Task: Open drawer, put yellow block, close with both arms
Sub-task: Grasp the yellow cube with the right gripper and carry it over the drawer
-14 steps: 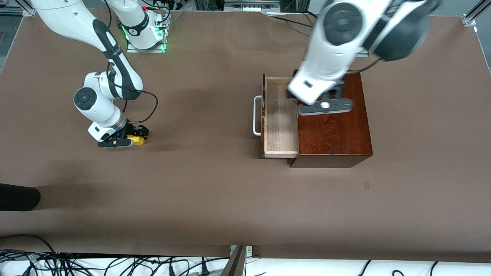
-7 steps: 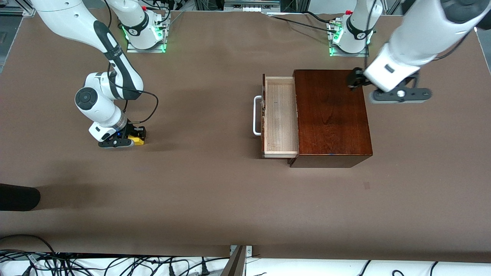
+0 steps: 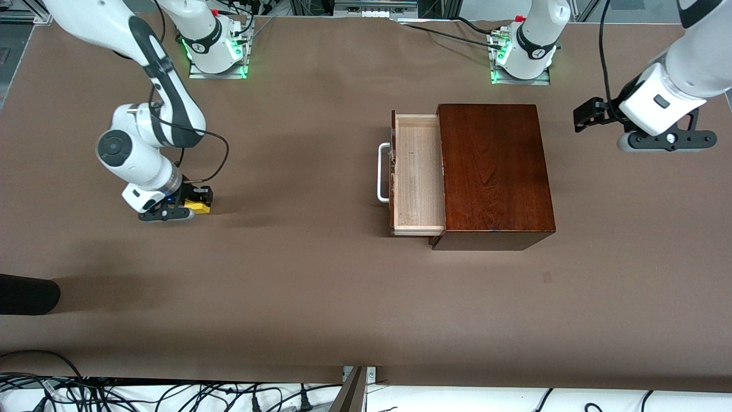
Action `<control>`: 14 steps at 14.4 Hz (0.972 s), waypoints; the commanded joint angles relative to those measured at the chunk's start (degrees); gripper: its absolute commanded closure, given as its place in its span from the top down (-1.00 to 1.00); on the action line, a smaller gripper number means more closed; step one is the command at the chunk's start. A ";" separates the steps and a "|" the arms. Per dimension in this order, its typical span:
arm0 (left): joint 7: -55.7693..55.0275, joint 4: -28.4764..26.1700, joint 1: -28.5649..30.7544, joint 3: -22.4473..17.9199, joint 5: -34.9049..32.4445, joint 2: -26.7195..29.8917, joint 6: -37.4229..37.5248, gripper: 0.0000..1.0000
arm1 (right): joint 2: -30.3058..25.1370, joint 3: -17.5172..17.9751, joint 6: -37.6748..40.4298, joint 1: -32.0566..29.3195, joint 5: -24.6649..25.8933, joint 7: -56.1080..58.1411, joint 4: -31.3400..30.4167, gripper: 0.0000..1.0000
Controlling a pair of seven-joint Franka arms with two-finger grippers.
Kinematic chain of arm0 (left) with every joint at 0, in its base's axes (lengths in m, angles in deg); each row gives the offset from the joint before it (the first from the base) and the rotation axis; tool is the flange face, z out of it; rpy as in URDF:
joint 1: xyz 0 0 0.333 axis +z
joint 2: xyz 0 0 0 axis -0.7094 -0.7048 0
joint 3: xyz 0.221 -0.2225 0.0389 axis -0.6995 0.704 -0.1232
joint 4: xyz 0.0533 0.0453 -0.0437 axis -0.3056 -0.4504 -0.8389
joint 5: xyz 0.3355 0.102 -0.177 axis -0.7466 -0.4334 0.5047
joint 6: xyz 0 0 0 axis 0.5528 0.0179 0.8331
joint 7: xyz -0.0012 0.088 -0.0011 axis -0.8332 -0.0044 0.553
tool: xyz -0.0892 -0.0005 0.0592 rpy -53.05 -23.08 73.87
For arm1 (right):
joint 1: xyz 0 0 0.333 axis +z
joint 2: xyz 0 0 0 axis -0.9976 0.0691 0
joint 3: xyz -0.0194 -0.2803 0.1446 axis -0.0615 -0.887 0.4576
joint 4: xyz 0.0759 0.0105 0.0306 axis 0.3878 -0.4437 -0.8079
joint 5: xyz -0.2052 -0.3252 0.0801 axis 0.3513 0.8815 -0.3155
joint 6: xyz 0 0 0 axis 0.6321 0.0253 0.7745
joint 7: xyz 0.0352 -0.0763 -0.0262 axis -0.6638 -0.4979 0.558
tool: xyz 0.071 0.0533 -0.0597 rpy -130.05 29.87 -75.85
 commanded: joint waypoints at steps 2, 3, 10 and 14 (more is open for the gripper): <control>1.25 -0.78 0.82 0.09 1.57 1.64 -0.13 1.00 | -4.10 2.83 17.03 -0.15 -4.67 -0.69 10.57 -1.00; 1.25 -0.69 0.82 0.27 1.57 1.64 -0.04 1.00 | -4.10 3.01 21.43 0.02 -4.68 -1.48 14.35 -1.00; 1.16 0.80 0.82 0.18 1.49 1.20 -0.92 1.00 | -2.61 10.38 40.27 3.00 -4.68 -19.64 37.04 -1.00; 1.16 2.99 1.17 0.09 0.52 -0.02 -0.83 1.00 | 0.02 16.44 40.28 6.34 -4.33 -35.81 42.49 -1.00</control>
